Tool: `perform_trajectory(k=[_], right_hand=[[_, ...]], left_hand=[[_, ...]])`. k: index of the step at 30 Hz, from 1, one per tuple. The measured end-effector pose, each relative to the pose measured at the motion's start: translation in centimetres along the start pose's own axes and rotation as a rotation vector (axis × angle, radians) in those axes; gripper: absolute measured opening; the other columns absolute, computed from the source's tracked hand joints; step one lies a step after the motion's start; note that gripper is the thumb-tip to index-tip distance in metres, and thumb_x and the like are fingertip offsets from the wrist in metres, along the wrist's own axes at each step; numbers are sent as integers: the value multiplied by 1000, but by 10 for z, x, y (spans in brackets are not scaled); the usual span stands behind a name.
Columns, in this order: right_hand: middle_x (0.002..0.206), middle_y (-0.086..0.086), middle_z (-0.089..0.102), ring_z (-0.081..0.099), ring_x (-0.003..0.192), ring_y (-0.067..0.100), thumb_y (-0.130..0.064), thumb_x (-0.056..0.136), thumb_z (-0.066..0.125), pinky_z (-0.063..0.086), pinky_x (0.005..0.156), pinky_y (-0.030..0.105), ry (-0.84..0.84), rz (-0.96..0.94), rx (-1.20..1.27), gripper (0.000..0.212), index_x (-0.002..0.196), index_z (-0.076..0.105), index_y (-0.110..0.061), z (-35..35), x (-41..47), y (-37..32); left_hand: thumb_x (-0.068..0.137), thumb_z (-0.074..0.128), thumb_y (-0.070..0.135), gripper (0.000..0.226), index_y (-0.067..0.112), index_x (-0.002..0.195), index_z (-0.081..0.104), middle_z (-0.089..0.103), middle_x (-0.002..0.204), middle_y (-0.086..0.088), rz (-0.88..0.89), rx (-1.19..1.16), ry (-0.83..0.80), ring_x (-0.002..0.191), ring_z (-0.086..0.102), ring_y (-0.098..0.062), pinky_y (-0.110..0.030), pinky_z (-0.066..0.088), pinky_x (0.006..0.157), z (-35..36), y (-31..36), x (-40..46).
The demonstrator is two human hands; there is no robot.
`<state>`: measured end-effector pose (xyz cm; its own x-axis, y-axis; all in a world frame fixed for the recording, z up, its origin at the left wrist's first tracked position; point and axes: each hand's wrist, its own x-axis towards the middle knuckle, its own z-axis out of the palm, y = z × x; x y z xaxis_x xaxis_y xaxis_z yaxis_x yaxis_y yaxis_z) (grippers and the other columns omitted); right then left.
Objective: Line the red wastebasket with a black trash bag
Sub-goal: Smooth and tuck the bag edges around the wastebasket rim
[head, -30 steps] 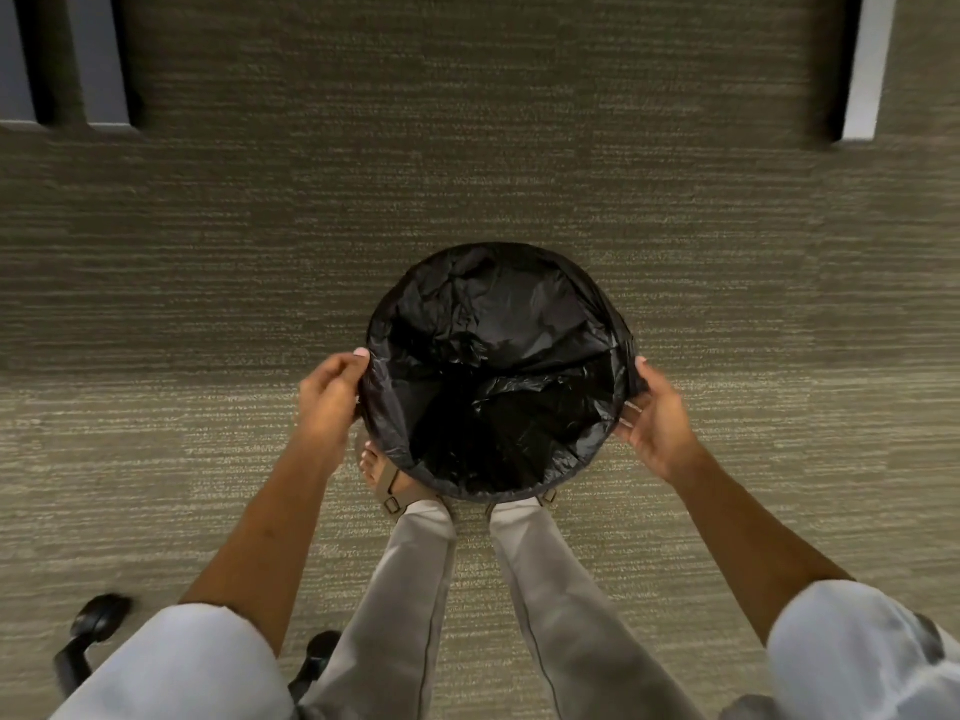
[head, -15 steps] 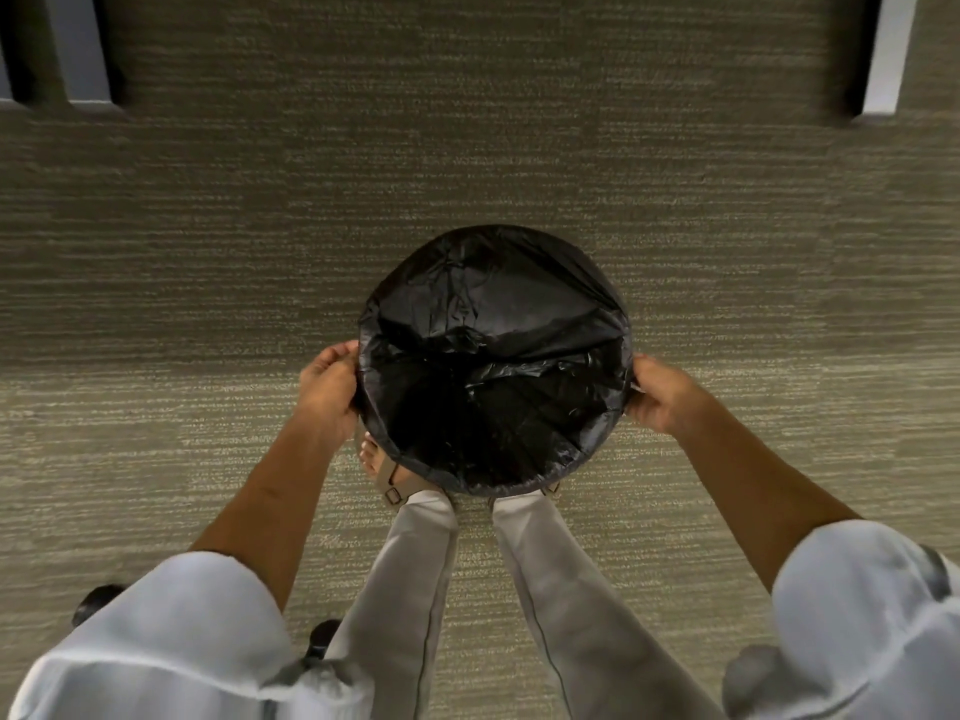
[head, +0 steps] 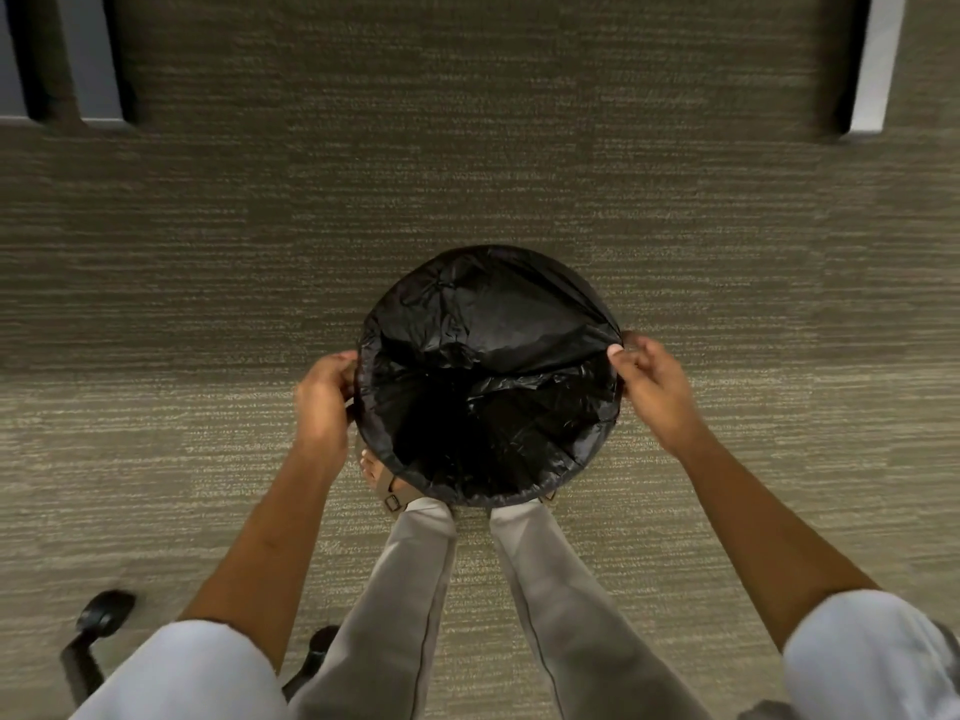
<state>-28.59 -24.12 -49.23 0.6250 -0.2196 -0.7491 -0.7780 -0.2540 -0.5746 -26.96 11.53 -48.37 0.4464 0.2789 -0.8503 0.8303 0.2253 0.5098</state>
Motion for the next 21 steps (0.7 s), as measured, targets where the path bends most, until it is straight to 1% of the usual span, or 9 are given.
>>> perform_trajectory(k=[1,3,5,8,11,14,18,19,21], right_hand=[[99,11,72,68,100,21,-36,96,58,52,96,42,20,-22,-54,30,121,60,-19,1,1,-1],[96,3,73,69,93,19,-44,97,53,55,91,43,25,-50,-89,28,104,67,-20,4,1,-4],[99,6,74,71,97,23,-44,100,49,55,91,41,12,33,66,33,97,70,-18,7,3,-11],[114,13,73,69,109,26,-24,106,40,52,99,42,-46,229,413,32,114,66,-8,8,9,-14],[119,17,71,69,109,29,-22,106,37,53,97,47,-116,342,508,34,119,63,-6,2,11,-18],[113,16,69,68,105,28,-17,104,39,55,94,44,-164,384,534,28,117,62,-7,-3,11,-19],[116,17,64,68,99,24,-5,100,47,58,90,38,-146,358,619,26,124,56,-2,-5,17,-15],[117,18,63,67,100,25,-3,100,47,58,89,37,-133,355,612,28,126,55,0,-5,17,-15],[117,18,64,66,104,27,0,100,43,58,91,39,-122,355,610,31,129,53,-1,-5,17,-16]], left_hand=[[88,51,29,21,18,81,67,65,80,0,1,12,-28,78,61,-17,-33,48,73,2,0,-1],[95,52,28,23,15,84,68,70,89,-3,0,42,-41,85,66,-17,-31,51,78,6,-1,0],[98,50,26,25,12,94,70,73,99,-8,-39,-13,-36,92,70,-20,-31,53,80,9,-1,2],[101,43,24,28,10,103,67,74,100,-8,-175,-149,-63,91,71,-20,-31,56,75,13,1,4],[98,42,14,22,7,96,63,72,90,-9,-222,-204,-36,82,69,-20,-33,56,73,11,0,7],[91,51,2,21,4,109,60,68,99,-15,-192,-234,50,88,67,-25,-33,60,68,3,-7,12],[90,55,-9,24,15,88,57,66,88,-6,-151,-300,258,75,65,-13,-20,57,59,1,-16,-1],[90,55,-9,25,16,89,57,67,91,-6,-146,-321,282,76,66,-12,-18,57,60,-2,-21,0],[91,54,-7,24,15,97,59,68,110,-12,-181,-360,252,89,68,-17,-24,59,76,-6,-27,1]])
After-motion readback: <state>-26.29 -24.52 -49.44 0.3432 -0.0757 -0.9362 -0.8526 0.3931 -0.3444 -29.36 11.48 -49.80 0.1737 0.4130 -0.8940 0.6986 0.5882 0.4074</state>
